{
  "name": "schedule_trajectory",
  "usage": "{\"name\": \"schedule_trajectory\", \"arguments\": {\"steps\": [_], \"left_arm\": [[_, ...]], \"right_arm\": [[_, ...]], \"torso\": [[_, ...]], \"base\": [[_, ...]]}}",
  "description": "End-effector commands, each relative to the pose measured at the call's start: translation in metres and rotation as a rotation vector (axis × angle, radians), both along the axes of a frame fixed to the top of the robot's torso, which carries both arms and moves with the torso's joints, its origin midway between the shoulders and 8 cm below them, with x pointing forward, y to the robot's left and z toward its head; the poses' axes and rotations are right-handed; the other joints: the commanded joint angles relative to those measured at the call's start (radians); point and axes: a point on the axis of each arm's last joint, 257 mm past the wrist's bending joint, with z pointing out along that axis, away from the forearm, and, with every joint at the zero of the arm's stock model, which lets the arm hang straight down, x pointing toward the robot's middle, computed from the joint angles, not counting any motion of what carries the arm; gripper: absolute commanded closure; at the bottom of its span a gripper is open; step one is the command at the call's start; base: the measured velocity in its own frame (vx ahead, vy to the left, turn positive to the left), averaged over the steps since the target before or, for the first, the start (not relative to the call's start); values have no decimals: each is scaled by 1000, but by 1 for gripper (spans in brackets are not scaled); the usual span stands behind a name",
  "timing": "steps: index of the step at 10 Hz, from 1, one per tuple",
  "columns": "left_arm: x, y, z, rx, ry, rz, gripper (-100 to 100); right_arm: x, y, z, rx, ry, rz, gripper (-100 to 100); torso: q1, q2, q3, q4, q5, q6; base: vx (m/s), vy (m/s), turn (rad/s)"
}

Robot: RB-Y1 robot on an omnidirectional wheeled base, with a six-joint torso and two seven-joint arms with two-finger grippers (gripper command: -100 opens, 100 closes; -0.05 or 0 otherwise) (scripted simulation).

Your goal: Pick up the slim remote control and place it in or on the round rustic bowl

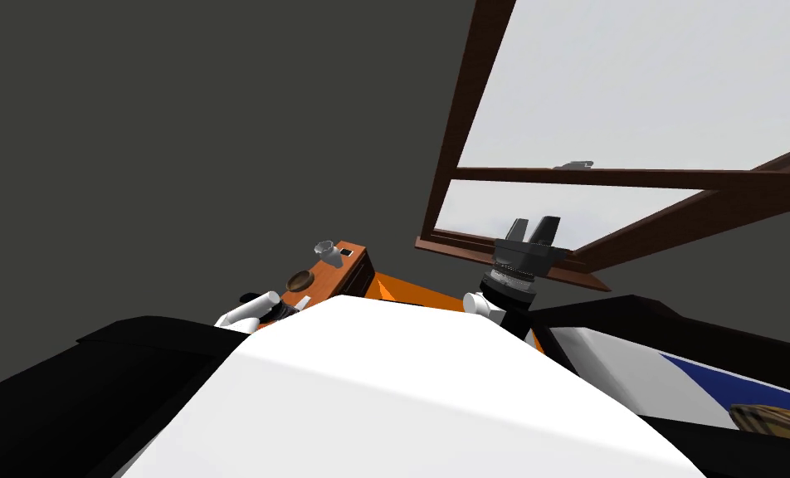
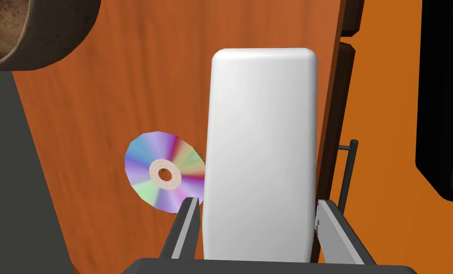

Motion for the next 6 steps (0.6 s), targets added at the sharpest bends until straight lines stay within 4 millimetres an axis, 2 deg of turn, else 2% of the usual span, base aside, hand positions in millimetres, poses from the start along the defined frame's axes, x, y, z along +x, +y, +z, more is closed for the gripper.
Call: {"name": "schedule_trajectory", "arguments": {"steps": [1,6], "left_arm": [[-4,12,12,-11,3,24,100],[-20,26,33,-60,22,66,100]], "right_arm": [[0,0,0,0,0,0,0],[0,0,0,0,0,0,0]], "torso": [[0,0,0,0,0,0],[7,-1,-1,0,3,0]], "base": [[84,18,-89],[92,60,-73]]}}
